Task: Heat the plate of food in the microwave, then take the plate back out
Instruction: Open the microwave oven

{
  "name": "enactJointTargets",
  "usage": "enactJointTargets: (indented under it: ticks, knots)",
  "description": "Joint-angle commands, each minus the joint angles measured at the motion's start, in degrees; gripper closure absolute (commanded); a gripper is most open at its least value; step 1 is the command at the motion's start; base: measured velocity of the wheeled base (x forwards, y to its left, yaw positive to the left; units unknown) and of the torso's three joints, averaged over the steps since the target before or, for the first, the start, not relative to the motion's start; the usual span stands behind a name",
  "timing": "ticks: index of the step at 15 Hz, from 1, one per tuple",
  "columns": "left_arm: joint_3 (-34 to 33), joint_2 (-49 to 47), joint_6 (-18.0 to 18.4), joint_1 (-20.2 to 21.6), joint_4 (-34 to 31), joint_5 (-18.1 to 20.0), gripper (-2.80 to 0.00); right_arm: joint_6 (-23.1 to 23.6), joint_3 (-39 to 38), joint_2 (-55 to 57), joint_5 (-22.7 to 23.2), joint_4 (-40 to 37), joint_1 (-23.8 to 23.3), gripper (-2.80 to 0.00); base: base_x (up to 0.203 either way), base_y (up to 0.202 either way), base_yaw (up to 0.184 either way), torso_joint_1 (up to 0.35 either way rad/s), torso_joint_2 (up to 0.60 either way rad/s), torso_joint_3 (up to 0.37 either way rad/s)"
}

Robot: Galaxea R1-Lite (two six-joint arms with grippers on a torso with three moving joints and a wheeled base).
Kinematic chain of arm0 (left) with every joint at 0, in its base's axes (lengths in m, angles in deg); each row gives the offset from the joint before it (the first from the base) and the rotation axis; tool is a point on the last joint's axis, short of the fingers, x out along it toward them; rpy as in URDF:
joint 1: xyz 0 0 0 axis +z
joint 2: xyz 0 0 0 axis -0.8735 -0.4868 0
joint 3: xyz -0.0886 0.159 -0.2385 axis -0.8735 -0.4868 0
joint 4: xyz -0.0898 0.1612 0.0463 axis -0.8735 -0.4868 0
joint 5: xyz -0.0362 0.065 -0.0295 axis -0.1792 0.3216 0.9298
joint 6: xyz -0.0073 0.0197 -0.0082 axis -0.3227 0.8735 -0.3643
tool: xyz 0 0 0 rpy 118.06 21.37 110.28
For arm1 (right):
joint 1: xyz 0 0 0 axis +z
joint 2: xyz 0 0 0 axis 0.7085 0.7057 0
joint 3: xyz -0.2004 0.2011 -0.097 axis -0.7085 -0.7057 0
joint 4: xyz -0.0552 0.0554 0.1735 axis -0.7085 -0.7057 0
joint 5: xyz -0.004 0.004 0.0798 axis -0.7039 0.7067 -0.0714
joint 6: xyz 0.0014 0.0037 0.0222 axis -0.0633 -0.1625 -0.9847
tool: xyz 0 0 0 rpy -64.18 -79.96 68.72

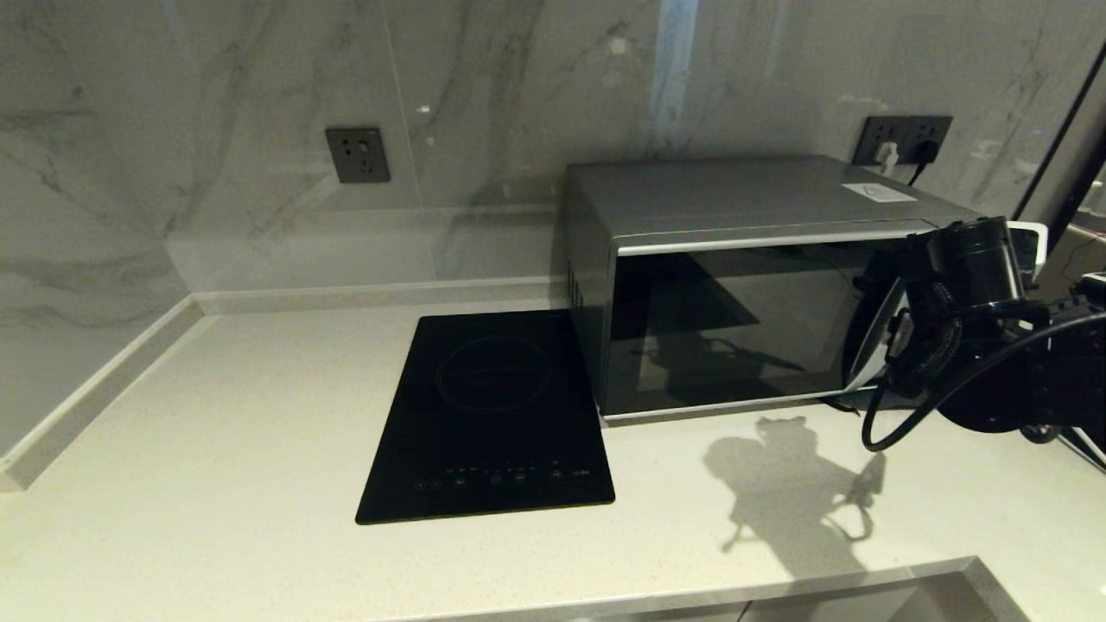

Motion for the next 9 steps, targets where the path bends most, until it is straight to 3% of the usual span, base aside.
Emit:
enactJointTargets:
  ticks: [1, 9]
  knots:
    - [0.0, -0.1, -0.1, 0.0, 0.0, 0.0, 0.0, -0.3, 2.1, 2.7, 0.4, -0.1, 0.0, -2.8, 0.0, 0.0, 0.0, 0.0, 0.0, 0.0]
    - [0.0, -0.1, -0.1, 0.0, 0.0, 0.0, 0.0, 0.8, 9.8, 9.0, 1.6, -1.7, -4.4, -2.8, 0.0, 0.0, 0.0, 0.0, 0.0, 0.0]
